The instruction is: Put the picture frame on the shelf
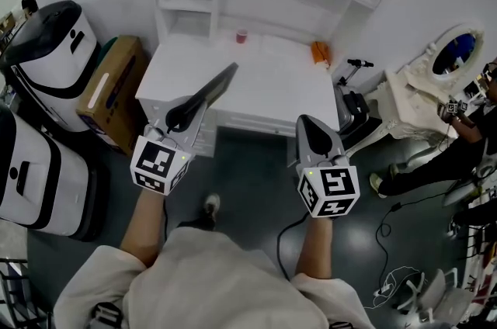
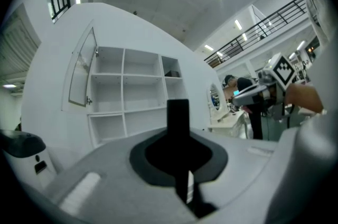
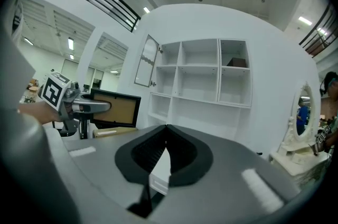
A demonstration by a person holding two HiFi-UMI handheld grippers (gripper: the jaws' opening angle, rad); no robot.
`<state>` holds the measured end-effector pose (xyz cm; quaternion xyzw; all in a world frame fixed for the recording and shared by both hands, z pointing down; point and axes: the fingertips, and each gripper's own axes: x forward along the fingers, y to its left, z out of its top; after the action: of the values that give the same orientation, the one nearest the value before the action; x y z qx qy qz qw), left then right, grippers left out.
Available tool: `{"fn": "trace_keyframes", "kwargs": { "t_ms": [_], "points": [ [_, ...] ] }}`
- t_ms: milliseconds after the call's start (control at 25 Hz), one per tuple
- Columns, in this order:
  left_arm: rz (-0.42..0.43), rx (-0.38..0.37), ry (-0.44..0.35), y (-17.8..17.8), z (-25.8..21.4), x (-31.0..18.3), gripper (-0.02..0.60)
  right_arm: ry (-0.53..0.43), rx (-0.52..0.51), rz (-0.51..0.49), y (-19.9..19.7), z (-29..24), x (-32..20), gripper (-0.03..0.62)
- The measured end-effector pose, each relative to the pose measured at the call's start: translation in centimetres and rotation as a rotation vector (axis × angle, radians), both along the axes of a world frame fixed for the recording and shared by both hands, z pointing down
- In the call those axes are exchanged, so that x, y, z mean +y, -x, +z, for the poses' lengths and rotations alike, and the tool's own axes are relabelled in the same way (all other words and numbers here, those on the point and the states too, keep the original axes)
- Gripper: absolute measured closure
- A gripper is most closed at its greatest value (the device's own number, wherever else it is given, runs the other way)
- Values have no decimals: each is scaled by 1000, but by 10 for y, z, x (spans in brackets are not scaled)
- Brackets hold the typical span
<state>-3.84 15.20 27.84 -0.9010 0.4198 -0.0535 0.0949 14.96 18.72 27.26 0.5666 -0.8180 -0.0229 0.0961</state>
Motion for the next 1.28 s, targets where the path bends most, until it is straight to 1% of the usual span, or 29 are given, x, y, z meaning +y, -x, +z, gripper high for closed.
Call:
{"fn": "trace_keyframes", "kwargs": {
  "t_ms": [400, 680, 960, 1280],
  "points": [
    [-18, -6, 41, 5, 14, -46, 571, 43, 0, -12, 3, 11, -49, 588],
    [-34, -9, 52, 14, 16, -84, 571, 57, 2, -30, 12, 14, -91, 588],
    [-48, -7, 68, 25, 21, -130, 571, 78, 7, -48, 25, 22, -140, 588],
    [-49, -5, 76, 28, 25, -191, 571, 99, 7, -60, 32, 31, -202, 588]
  ]
}}
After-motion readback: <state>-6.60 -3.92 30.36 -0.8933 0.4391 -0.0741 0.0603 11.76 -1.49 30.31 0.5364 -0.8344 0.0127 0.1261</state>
